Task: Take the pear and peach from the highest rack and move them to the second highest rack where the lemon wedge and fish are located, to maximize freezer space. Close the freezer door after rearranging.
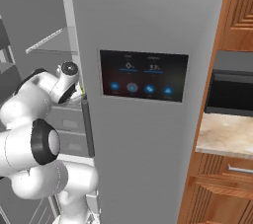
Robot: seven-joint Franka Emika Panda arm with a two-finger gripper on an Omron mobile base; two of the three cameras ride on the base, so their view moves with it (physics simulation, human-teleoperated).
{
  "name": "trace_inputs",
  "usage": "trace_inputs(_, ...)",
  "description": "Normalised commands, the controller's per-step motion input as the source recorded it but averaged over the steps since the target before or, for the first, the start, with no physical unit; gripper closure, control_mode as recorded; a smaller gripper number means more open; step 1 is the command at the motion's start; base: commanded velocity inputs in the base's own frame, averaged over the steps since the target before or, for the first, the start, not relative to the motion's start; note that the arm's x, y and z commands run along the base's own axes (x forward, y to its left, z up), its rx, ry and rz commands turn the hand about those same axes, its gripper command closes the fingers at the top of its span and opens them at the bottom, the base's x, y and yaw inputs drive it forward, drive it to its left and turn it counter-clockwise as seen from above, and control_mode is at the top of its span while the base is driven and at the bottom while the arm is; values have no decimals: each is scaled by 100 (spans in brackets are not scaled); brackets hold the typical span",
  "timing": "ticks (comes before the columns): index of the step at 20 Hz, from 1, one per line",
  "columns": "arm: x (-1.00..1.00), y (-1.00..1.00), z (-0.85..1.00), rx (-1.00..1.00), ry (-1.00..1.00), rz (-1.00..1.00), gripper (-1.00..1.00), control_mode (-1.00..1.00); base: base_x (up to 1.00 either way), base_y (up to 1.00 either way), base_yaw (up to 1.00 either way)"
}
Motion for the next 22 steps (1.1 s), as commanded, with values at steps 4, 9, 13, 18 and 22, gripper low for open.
trace_inputs(4, 37, 1, -5, 2, 0, 0, 100, -100, 0, 0, 0)
trace_inputs(9, 20, 0, -8, 3, 0, 0, 100, -100, 0, 0, 0)
trace_inputs(13, 16, 1, -25, 0, 0, 0, 100, -100, 0, 0, 0)
trace_inputs(18, 13, 1, -28, 0, 0, 0, -100, -100, 0, 0, 0)
trace_inputs(22, -12, -13, -4, 0, 0, 0, -100, -100, 0, 0, 0)
